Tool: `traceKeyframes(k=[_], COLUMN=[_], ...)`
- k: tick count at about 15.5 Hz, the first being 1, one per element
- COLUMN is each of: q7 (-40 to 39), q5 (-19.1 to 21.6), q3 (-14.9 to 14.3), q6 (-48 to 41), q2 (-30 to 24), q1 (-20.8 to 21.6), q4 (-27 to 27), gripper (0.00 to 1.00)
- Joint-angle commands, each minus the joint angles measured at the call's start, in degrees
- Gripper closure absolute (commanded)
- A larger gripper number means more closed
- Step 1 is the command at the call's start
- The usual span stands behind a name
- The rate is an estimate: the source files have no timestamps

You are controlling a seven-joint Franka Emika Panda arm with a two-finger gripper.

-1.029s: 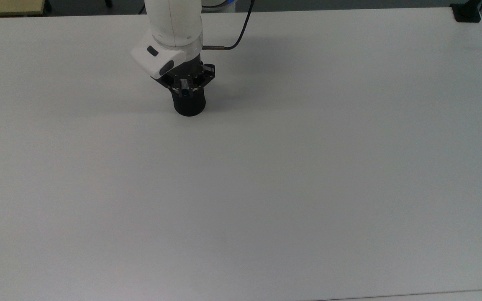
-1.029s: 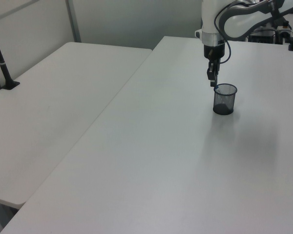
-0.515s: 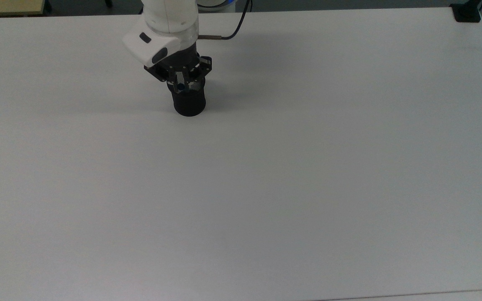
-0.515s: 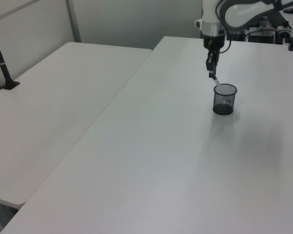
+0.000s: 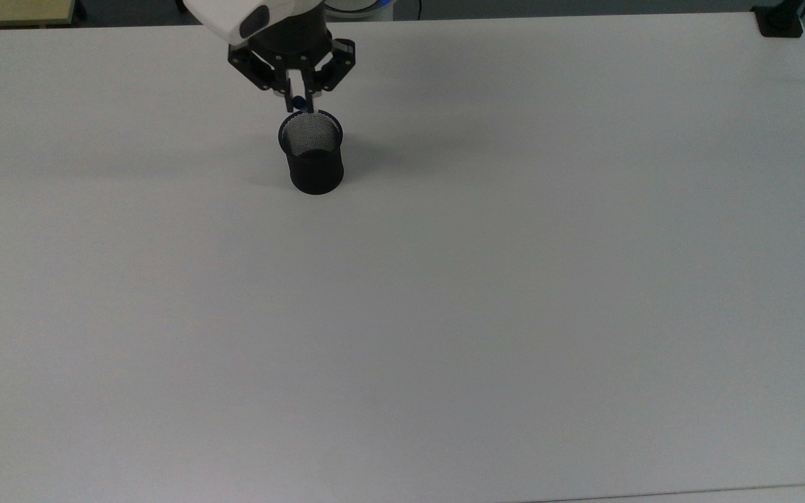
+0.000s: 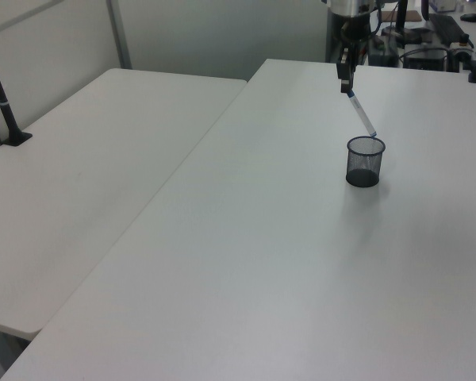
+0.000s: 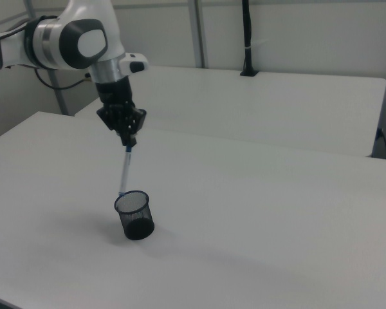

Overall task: Remove the marker
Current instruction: 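Lift the marker up out of the mesh cup, then carry the marker beside the cup and lower it to the table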

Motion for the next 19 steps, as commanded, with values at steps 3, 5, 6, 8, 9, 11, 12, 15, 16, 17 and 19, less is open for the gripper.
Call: traceKeyframes(k=[3,5,6,8,9,11,12,15,16,17,19], q7=[2.1,4.7,5.5,6.4,6.4,6.4,6.4,7.6,8.2,8.8,9.5], q5=[2.5,2.5,2.5,2.5,2.5,2.5,2.5,2.5,2.5,2.5,2.4], q3=[0.3,0.3,0.3,0.3,0.2,0.2,0.2,0.2,0.2,0.2,0.2], q6=[-1.1,-1.0,-0.8,-0.5,-0.4,0.9,1.8,4.1,5.0,5.6,6.8], q2=[1.9,2.4,2.9,4.5,5.6,7.9,8.8,10.6,11.3,11.8,13.1], q1=[7.8,10.3,11.4,13.0,13.3,14.0,14.5,15.1,15.2,15.3,15.4], q4=[-0.8,-2.2,-3.1,-3.7,-3.6,-3.7,-3.7,-3.7,-3.7,-3.7,-3.7], gripper=[0.91,0.91,0.91,0.91,0.91,0.91,0.9,0.85,0.83,0.81,0.78])
